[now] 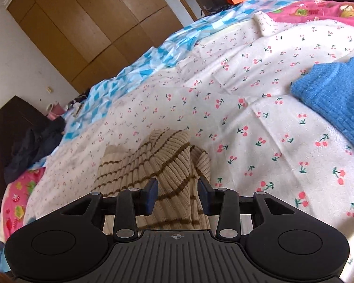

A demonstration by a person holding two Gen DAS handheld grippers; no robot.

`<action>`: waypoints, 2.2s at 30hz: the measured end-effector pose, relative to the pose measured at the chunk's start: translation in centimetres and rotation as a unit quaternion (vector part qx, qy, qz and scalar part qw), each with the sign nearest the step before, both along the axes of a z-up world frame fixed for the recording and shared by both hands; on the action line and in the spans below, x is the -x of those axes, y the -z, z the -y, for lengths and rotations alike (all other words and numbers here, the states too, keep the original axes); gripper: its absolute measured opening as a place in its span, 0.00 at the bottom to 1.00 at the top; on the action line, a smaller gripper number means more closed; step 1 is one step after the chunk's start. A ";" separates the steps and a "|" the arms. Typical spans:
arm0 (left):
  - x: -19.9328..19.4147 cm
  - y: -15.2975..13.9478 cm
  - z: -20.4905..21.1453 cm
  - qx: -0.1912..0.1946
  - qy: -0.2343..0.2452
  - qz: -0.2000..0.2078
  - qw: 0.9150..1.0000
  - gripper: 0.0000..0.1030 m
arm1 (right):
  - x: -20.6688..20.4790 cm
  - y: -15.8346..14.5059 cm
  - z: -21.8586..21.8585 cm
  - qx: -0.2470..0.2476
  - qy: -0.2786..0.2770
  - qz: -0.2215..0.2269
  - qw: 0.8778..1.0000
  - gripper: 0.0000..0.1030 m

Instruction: Fold small clothes

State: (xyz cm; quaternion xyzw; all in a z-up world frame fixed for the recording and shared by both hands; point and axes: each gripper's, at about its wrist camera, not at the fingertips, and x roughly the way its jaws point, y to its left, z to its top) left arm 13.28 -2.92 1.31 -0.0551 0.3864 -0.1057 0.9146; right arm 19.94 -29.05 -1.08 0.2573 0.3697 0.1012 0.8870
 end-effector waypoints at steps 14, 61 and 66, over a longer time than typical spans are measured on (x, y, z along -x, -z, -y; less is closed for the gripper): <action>-1.2 0.9 1.0 -0.018 -0.019 -0.034 0.999 0.53 | 1.1 2.9 1.5 -0.039 -0.020 -0.035 0.998 0.34; -8.1 0.8 3.9 -0.108 -0.039 -0.032 0.993 0.76 | -1.8 2.3 0.4 0.056 -0.017 0.042 0.997 0.48; -7.2 0.4 4.3 -0.121 -0.033 -0.029 0.992 0.76 | -1.5 2.1 0.4 0.060 -0.019 0.043 0.997 0.49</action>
